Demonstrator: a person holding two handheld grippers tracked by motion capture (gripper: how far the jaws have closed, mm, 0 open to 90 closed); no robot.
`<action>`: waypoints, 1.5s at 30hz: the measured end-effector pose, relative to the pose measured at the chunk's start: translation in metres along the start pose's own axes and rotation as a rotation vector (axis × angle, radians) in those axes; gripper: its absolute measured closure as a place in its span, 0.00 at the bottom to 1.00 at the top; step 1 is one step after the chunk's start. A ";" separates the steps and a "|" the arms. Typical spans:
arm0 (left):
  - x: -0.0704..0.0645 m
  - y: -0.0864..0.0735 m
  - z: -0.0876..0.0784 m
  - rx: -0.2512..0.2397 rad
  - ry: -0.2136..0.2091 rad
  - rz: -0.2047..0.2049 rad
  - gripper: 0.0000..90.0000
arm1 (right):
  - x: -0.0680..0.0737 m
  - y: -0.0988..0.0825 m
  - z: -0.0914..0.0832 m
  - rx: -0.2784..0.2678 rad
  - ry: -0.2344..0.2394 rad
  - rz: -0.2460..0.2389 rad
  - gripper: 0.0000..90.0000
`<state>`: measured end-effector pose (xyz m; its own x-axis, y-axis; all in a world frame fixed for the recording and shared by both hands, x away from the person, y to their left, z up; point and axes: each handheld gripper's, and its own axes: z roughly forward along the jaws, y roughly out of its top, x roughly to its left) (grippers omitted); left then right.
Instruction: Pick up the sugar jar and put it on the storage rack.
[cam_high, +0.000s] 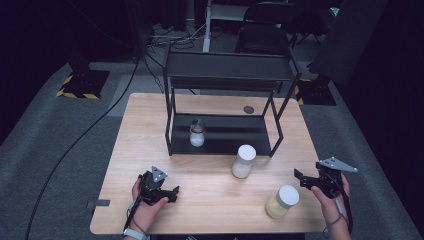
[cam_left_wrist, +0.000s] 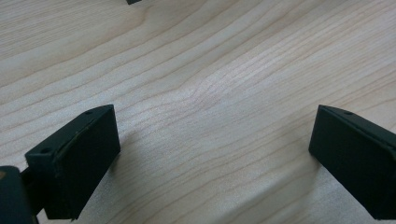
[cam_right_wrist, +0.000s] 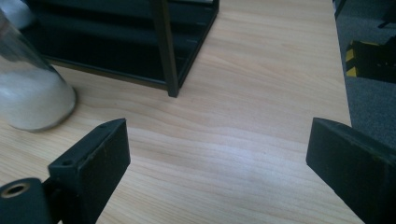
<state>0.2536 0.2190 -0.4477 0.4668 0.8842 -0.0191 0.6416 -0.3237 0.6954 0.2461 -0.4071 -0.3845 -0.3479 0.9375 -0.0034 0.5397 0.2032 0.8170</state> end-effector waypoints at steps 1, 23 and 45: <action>0.000 0.000 0.000 0.000 0.000 0.000 0.02 | 0.001 0.001 -0.002 -0.003 0.001 -0.001 0.06; 0.000 0.000 0.000 0.001 0.001 -0.001 0.02 | 0.013 0.028 -0.027 -0.051 0.074 0.047 0.07; 0.000 0.000 0.000 0.001 0.002 0.000 0.02 | 0.061 0.066 -0.023 -0.056 0.128 -0.015 0.06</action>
<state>0.2537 0.2186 -0.4475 0.4655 0.8849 -0.0182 0.6425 -0.3237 0.6946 0.2425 -0.3433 -0.3174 -0.4527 0.8900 0.0552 0.4912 0.1973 0.8484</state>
